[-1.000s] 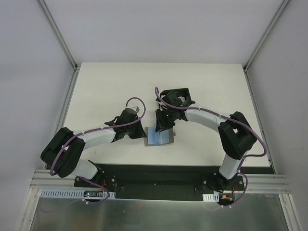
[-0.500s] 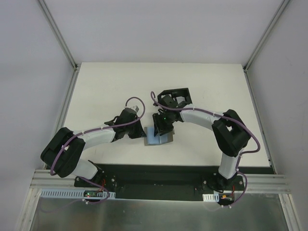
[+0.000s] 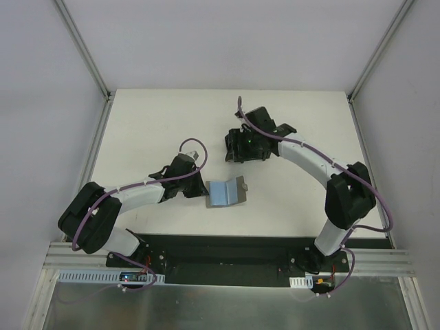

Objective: Put the credit cards into the card holder
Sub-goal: Pick up the credit card from the storage box.

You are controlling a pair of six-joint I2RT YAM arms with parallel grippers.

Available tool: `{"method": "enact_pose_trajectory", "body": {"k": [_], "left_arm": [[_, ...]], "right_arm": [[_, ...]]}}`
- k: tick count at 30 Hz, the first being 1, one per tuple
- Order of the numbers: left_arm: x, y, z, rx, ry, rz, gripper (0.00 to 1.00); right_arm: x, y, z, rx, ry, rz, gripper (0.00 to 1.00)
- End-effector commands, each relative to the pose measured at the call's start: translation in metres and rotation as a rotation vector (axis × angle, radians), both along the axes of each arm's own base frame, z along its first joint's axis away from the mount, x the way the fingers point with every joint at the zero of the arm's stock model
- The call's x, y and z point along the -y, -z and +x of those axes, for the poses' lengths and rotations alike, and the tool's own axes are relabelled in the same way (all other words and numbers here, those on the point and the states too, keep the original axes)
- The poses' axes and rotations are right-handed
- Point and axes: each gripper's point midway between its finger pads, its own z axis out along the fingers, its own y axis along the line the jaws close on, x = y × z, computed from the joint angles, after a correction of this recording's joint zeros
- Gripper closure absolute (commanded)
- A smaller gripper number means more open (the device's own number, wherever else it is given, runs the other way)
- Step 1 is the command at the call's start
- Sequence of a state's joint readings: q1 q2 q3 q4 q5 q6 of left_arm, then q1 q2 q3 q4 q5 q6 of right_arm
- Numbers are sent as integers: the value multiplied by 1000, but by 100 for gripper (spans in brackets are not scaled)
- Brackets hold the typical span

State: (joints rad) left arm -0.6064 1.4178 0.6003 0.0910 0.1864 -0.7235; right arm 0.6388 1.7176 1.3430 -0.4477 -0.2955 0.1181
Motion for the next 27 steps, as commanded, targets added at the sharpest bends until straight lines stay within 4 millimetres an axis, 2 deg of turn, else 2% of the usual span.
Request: {"method": "enact_pose_trajectory", "body": {"k": [1, 7, 9, 13, 18, 27], "left_arm": [[4, -20, 9, 50, 22, -34, 100], [3, -26, 12, 64, 28, -37, 100], [3, -27, 12, 69, 32, -40, 100], [4, -29, 12, 68, 36, -44, 100], [4, -29, 12, 71, 41, -45, 100], [4, -27, 12, 64, 40, -43, 100]], "right_arm": [[20, -47, 50, 145, 87, 22, 44], [40, -42, 101, 149, 182, 5, 40], [42, -41, 114, 132, 194, 17, 38], [44, -24, 134, 104, 205, 3, 36], [42, -1, 147, 64, 207, 2, 34], [41, 31, 155, 4, 209, -5, 32]]}}
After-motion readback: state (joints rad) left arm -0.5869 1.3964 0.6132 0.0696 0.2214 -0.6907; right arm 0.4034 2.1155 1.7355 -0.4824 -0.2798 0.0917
